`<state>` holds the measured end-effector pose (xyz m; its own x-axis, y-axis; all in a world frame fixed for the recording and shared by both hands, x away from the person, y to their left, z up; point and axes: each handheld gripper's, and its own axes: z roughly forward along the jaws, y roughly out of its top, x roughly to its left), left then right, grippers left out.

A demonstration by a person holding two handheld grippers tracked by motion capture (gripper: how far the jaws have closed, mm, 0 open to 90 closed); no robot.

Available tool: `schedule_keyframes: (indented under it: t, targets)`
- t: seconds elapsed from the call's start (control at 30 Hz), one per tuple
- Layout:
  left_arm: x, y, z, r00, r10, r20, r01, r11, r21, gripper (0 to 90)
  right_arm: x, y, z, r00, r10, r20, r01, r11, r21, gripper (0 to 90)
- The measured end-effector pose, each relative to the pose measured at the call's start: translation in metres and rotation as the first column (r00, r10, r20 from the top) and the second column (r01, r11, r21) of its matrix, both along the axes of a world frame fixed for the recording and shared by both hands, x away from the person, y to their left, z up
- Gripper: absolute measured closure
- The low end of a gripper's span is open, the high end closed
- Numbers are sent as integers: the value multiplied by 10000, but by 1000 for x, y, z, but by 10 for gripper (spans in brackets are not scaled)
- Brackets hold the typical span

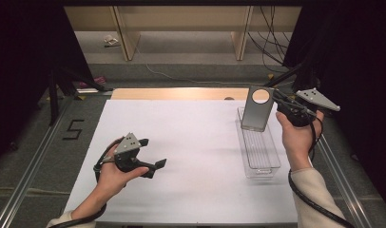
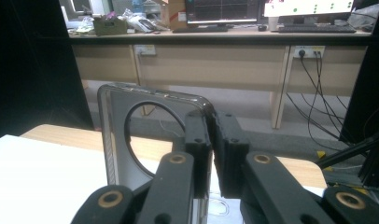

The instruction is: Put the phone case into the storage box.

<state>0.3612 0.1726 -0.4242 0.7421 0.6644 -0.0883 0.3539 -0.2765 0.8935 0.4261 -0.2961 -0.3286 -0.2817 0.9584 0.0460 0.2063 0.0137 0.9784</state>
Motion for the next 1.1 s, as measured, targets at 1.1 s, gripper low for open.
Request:
schedule_keyframes:
  t: [1.1]
  targets:
    - [1, 1, -1, 10000, 42, -39, -42, 10000, -7, 1, 9, -1, 0, 10000, 27, 81, -24, 9995, -330, 854]
